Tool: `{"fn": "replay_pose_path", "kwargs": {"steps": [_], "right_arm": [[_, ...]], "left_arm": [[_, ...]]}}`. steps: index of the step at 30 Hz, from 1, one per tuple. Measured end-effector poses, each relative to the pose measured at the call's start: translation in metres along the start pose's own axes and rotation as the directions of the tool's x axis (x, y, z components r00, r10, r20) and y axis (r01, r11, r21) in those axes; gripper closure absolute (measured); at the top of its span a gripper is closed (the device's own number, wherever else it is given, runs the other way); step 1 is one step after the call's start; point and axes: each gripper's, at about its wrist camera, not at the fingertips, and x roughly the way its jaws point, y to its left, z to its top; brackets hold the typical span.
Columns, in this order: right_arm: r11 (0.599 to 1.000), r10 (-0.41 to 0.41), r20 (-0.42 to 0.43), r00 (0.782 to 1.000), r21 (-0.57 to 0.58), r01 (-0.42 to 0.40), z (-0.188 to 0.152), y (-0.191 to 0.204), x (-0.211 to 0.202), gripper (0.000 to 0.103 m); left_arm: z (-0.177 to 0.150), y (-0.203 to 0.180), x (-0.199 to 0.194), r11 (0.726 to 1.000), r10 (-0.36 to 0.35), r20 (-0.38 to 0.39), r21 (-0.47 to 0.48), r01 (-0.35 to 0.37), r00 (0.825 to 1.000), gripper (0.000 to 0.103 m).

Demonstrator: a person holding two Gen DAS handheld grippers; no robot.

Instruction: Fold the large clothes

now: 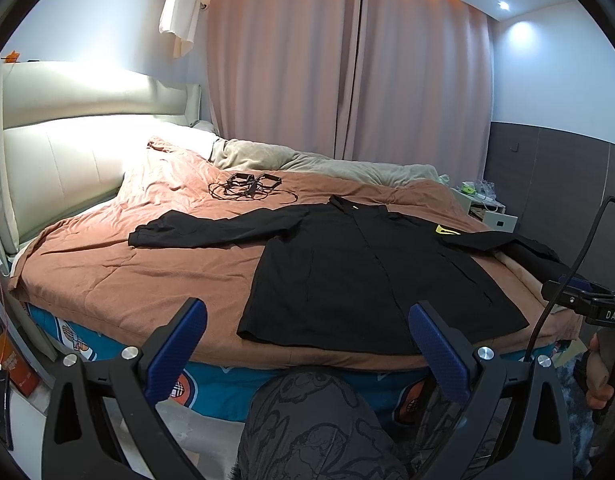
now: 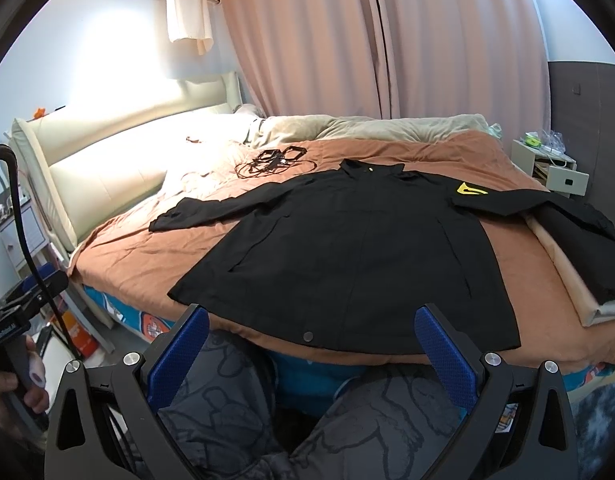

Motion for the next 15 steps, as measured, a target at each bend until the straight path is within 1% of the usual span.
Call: {"fn": "replay_pose_path", "kwargs": {"steps": [9, 15], "right_arm": [[1.000, 0.021, -0.015, 1.000, 0.002, -0.021, 0.002, 0.001, 0.015, 0.000], [1.000, 0.027, -0.025, 0.999, 0.011, -0.027, 0.007, -0.004, 0.030, 0.000]], "left_arm": [[-0.001, 0.008, 0.016, 1.000, -0.001, -0.024, -0.011, 0.001, 1.000, 0.000], [0.001, 0.013, 0.036, 1.000, 0.004, -0.046, -0.012, -0.004, 0.999, 0.000]]}}
